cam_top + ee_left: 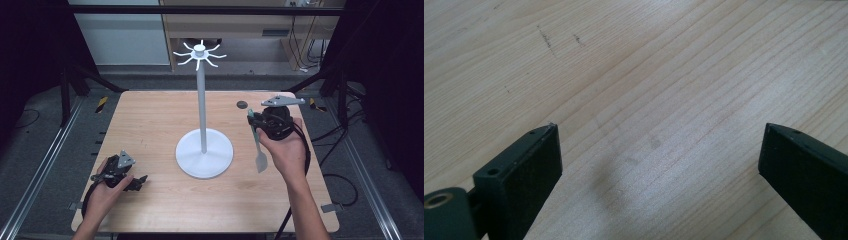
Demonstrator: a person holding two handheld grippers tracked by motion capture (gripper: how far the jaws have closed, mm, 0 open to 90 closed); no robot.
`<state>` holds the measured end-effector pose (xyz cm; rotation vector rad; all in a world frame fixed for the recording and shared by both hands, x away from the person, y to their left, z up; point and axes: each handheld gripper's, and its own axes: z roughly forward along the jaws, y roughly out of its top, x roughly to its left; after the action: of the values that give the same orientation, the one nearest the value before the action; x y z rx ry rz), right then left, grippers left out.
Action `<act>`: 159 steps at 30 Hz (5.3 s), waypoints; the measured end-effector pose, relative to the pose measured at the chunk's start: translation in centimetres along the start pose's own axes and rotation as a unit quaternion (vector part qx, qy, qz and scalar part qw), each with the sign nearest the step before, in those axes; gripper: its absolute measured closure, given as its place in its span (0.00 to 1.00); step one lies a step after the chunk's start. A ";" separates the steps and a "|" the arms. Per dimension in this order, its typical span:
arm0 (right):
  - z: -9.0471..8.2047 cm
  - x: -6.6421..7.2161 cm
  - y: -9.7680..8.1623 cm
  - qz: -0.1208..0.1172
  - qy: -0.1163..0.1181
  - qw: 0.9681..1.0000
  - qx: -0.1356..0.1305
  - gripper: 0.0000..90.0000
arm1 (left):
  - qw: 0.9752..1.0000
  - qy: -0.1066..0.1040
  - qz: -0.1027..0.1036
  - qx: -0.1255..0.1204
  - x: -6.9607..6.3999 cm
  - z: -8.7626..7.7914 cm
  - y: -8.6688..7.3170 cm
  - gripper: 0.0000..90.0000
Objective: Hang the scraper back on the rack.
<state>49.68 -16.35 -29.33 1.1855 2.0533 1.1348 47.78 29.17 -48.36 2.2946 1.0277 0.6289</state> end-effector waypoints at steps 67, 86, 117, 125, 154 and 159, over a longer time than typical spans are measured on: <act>-5.1 6.5 10.6 -0.044 0.071 0.983 -0.163 0.83 | 1.000 0.001 -0.001 -0.003 0.0 0.0 0.0 0.04; -3.5 6.8 11.3 -0.044 0.070 0.986 -0.147 0.83 | 1.000 0.001 -0.002 -0.002 0.0 0.0 0.0 0.04; -3.6 6.9 11.1 -0.047 0.076 0.986 -0.137 0.80 | 1.000 -0.001 0.000 -0.001 0.0 0.1 0.0 0.04; -4.0 6.4 10.3 -0.053 0.064 0.988 -0.129 0.80 | 1.000 -0.001 -0.002 -0.001 0.0 0.1 0.0 0.04; -3.4 3.8 6.6 -0.033 0.030 0.995 -0.093 0.76 | 1.000 -0.001 0.003 0.002 -0.1 0.2 0.0 0.04; -3.3 3.5 6.1 -0.028 0.028 0.995 -0.090 0.74 | 1.000 -0.001 0.003 0.002 -0.2 0.2 0.0 0.04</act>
<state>48.23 -12.96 -22.49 1.0142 1.9650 1.3084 47.81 28.98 -48.52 2.3030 1.0212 0.6265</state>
